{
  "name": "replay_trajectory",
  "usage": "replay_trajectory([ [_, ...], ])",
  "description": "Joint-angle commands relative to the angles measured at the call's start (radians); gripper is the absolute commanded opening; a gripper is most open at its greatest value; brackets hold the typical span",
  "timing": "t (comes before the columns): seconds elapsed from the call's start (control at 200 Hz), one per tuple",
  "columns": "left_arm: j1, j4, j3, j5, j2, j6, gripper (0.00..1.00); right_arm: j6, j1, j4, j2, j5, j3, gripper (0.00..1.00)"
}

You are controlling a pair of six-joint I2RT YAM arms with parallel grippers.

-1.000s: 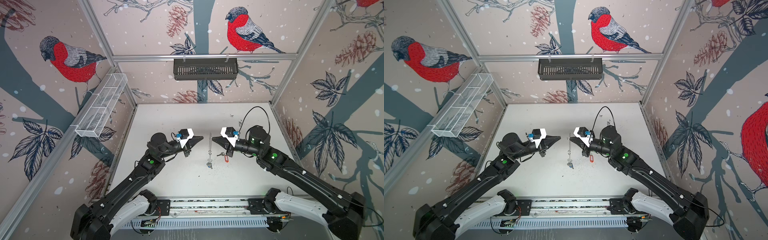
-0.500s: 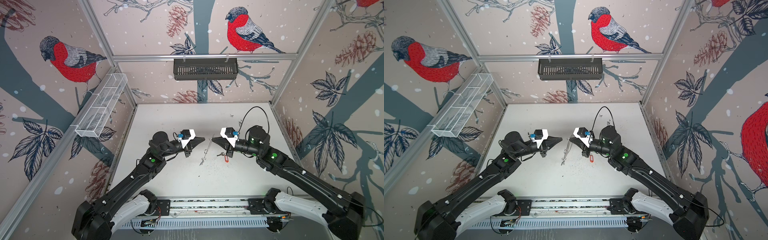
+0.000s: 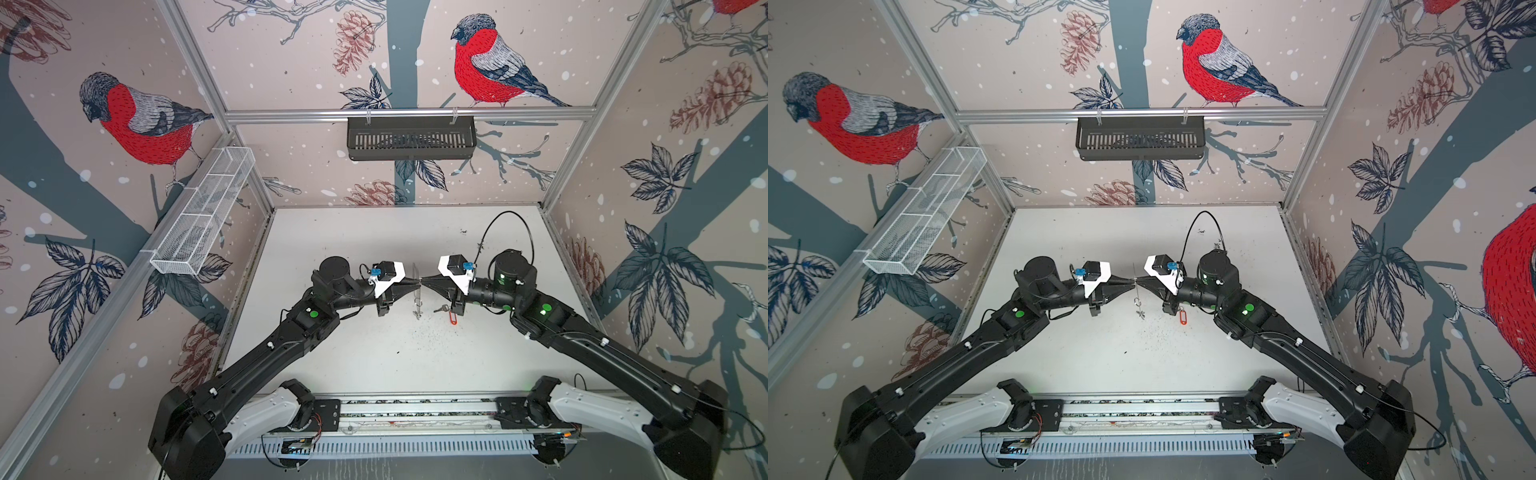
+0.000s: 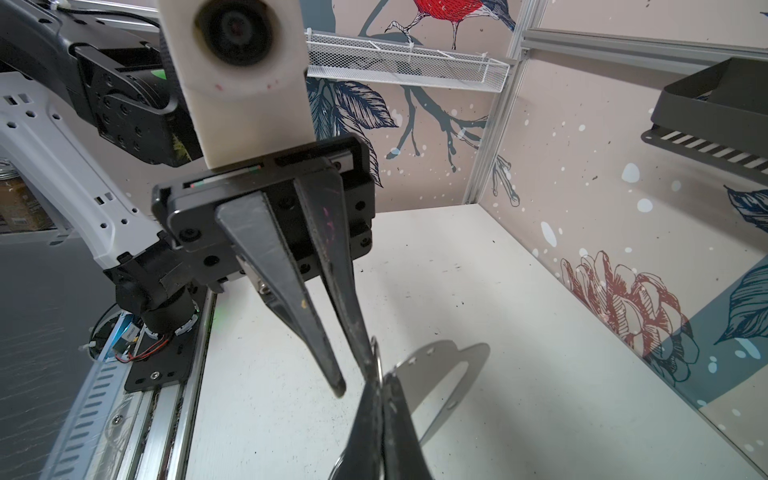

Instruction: Put the keys on the keyring

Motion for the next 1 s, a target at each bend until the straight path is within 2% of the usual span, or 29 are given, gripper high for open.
replay_trajectory([
  [0.0,-0.003,0.000,0.010,-0.018,0.001,0.022,0.12,-0.004,0.002,0.023,-0.004,-0.028,0.008,0.00],
  [0.395,-0.003,-0.004,-0.008,-0.087,-0.039,0.030,0.21,-0.014,0.000,0.009,-0.006,-0.023,0.008,0.00],
  [0.585,-0.003,0.002,-0.029,-0.127,-0.070,0.031,0.22,-0.015,0.000,0.004,-0.009,-0.026,0.010,0.00],
  [0.735,-0.003,-0.003,-0.015,-0.121,-0.053,0.034,0.23,-0.017,0.000,0.007,-0.009,-0.044,0.009,0.00],
  [0.991,-0.003,-0.055,0.031,-0.046,-0.015,0.057,0.22,-0.019,0.002,0.020,0.006,-0.066,0.013,0.00],
])
